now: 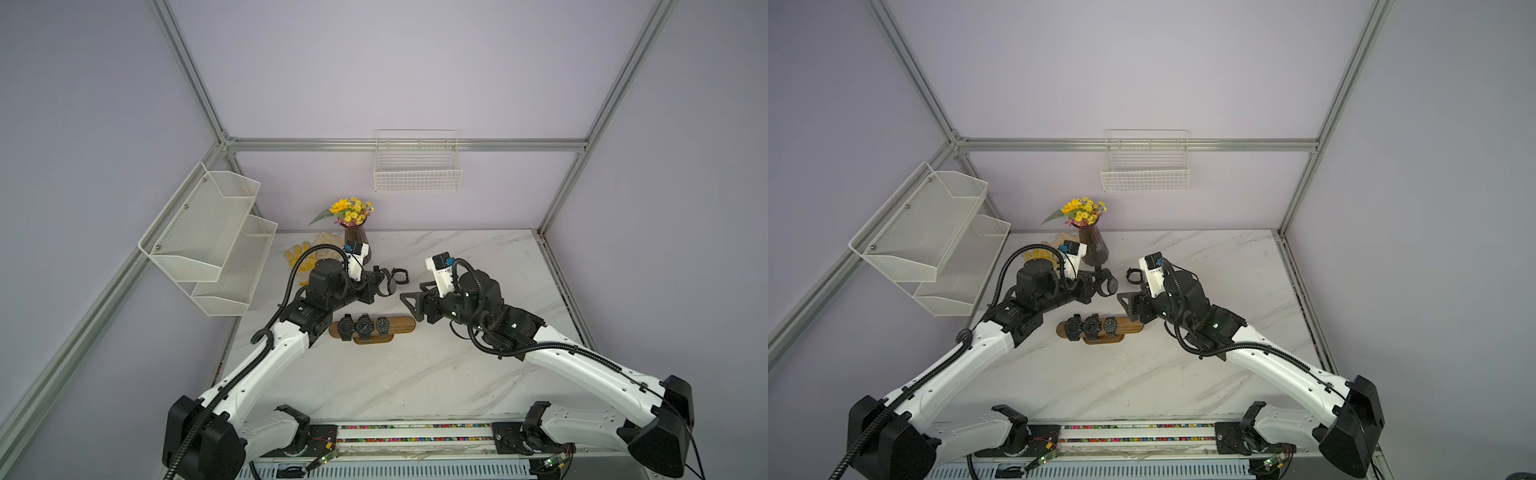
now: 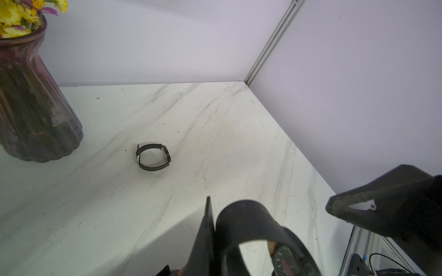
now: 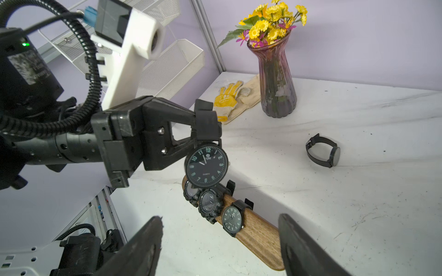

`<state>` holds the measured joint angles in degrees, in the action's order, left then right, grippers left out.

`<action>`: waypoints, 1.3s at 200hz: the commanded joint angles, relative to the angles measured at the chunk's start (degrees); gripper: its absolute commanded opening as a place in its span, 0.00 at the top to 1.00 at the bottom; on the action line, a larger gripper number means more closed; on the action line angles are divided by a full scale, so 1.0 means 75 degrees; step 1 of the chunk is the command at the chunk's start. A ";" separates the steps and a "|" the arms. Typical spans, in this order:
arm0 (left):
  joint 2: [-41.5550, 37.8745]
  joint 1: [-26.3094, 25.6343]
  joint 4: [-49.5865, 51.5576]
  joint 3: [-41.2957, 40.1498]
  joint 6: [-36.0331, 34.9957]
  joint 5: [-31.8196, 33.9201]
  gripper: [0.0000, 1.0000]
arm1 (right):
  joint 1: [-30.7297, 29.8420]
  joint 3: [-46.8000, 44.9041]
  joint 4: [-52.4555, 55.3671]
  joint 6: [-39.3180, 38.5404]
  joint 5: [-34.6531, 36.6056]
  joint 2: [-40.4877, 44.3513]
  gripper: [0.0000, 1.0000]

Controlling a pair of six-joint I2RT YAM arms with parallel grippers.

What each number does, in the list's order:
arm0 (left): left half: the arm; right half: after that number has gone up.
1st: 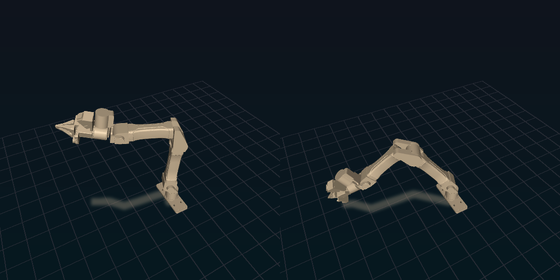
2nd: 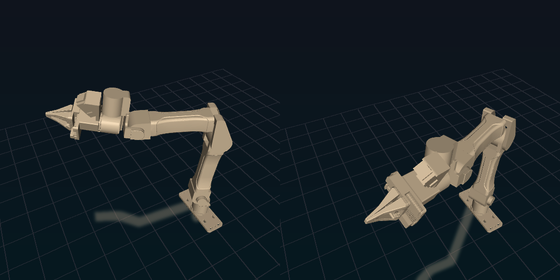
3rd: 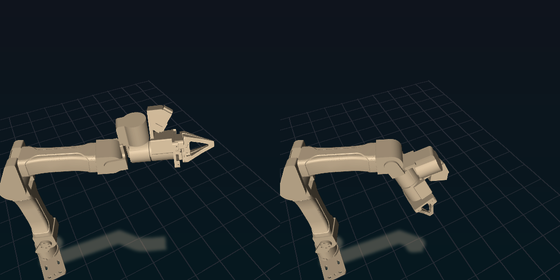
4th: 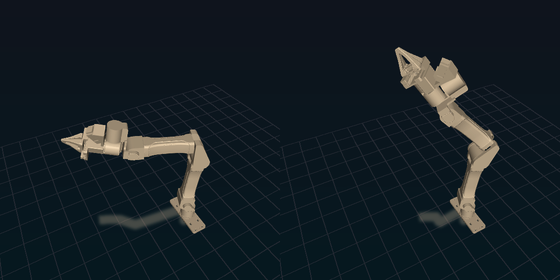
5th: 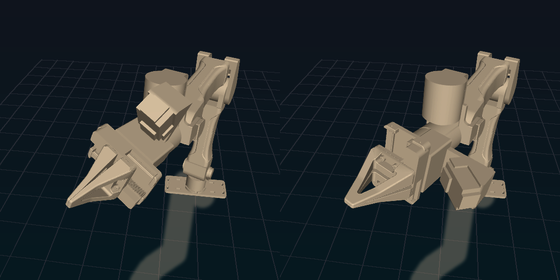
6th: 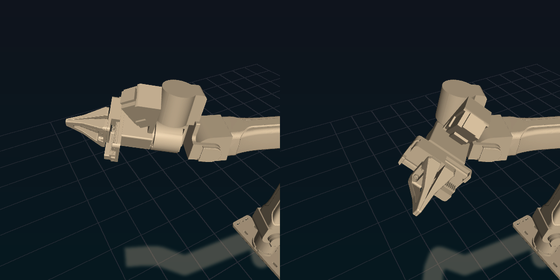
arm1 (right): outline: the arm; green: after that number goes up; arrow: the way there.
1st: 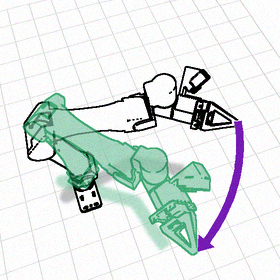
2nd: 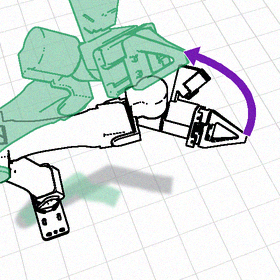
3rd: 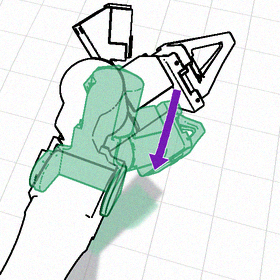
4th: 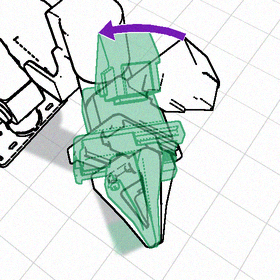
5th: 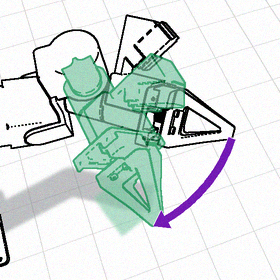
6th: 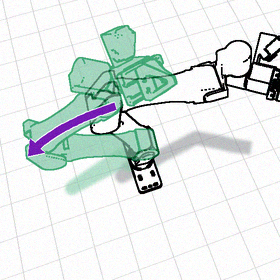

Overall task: Place watch on stand
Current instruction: Pick up the watch at the center of the board.

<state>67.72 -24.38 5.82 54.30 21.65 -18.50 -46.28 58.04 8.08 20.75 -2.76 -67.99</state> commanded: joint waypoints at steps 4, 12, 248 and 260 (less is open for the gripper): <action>0.0129 -0.0013 -0.0845 -0.0083 -0.0121 -0.0668 1.00 | 0.0007 -0.0225 -0.0724 0.0297 0.0197 0.0261 0.20; 0.0206 -0.0029 -0.0897 -0.0059 -0.0099 -0.0716 1.00 | 0.0000 -0.0261 -0.0751 0.0337 0.0172 0.0272 0.20; 0.0447 -0.0533 -0.1292 0.0019 -0.0306 -0.1236 1.00 | -0.0057 -0.0075 -0.1077 0.0526 -0.0516 -0.0381 0.34; 0.0451 -0.0546 -0.1291 0.0031 -0.0307 -0.1248 1.00 | -0.0054 -0.0065 -0.1078 0.0515 -0.0486 -0.0393 0.35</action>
<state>71.05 -28.03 -1.02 54.30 20.34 -26.85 -46.39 55.75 1.23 24.38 -6.13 -70.59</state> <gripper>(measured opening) 0.062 0.657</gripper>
